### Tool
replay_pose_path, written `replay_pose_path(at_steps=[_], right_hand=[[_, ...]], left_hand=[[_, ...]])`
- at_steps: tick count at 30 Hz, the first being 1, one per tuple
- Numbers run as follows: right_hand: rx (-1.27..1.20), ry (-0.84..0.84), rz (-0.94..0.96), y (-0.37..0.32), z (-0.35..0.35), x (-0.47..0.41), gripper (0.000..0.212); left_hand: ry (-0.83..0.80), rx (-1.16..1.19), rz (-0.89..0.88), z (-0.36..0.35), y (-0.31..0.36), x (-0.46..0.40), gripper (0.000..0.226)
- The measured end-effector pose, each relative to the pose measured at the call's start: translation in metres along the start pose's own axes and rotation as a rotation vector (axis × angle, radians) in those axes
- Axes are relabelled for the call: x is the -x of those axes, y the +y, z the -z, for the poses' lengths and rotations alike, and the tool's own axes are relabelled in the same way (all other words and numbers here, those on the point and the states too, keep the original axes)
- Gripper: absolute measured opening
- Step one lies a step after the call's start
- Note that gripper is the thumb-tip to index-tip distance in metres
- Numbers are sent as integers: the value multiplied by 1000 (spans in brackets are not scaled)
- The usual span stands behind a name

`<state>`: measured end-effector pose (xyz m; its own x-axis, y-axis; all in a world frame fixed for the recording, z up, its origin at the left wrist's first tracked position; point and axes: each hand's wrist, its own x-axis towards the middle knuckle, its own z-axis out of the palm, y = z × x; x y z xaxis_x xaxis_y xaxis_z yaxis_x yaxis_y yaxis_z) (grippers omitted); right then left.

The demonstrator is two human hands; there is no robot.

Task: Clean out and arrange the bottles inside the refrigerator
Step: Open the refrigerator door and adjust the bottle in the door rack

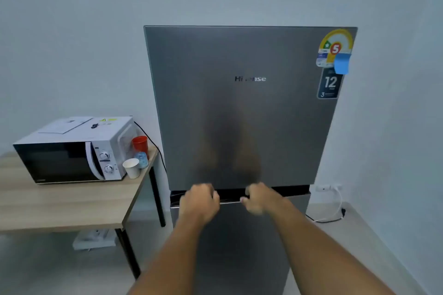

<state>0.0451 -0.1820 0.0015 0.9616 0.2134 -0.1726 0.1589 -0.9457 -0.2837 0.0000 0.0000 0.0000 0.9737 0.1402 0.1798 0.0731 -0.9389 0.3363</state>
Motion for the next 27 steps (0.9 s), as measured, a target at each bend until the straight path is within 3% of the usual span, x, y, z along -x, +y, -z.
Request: replay_pose_path(at_steps=[3,9,14,18,21,27], right_hand=[[-25,-22,-20,-1,-28,-8,49],[10,187,4,-2,-63,-27,54],[-167,283,-101,-7,-70,-35,62],[-166,333,-174,-7,-72,-38,61],[-171,367,-194,-5,-79,-32,55],[-144,360,-252,-6,-83,-10,54]], left_hand=[[-103,7,36,-29,-14,0,38],[-128,-111,-5,-54,-32,-24,60],[-107,137,218,-47,-23,-33,84],[-67,97,308,-41,-19,-30,73],[-107,-10,249,-36,-24,-27,55],[-136,70,97,-28,-38,-13,46]])
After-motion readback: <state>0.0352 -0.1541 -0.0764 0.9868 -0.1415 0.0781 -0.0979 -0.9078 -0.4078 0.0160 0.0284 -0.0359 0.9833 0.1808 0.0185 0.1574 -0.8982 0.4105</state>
